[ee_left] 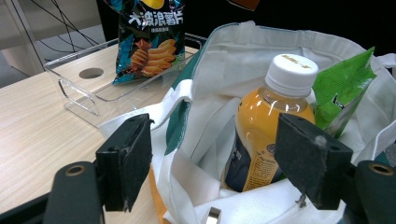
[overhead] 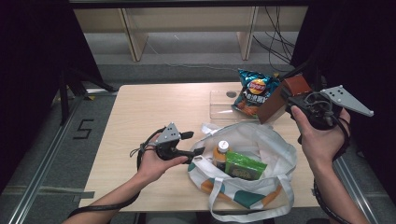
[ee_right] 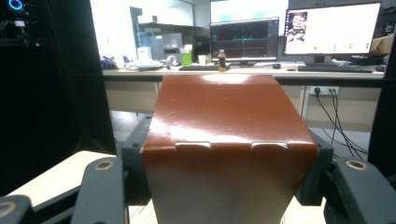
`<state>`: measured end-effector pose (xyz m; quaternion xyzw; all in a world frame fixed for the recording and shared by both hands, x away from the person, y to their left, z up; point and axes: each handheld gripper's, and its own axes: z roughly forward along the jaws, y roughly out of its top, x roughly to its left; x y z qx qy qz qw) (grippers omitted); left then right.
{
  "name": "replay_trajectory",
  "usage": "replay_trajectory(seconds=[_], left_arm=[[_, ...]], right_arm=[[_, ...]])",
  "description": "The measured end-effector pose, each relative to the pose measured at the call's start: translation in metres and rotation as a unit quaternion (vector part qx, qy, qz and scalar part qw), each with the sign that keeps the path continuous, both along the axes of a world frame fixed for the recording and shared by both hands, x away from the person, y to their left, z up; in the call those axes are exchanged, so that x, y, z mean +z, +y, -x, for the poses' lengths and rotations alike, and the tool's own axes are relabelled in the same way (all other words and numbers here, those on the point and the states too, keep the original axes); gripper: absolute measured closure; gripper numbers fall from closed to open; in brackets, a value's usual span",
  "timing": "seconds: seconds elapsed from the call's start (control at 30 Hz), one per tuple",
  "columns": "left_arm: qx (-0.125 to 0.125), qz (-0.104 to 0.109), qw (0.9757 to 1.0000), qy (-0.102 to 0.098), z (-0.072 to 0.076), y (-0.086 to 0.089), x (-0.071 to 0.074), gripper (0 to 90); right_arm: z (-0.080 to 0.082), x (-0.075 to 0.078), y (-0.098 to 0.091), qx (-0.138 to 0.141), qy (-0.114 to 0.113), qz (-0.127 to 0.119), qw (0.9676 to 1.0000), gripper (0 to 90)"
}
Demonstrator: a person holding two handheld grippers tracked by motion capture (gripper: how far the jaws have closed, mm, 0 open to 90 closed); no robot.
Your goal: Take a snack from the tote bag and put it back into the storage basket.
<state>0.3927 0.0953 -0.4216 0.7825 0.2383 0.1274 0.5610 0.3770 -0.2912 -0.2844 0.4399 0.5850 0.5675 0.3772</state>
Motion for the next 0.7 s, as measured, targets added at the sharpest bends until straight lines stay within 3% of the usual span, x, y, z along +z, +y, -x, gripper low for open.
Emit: replay_trajectory(seconds=[0.7], left_arm=[[0.002,0.0,1.0,0.002,0.0001,0.0005,-0.0001,27.1]], right_arm=[[-0.0109,-0.0009,0.0012,0.0,-0.004,-0.013,0.9999,39.3]])
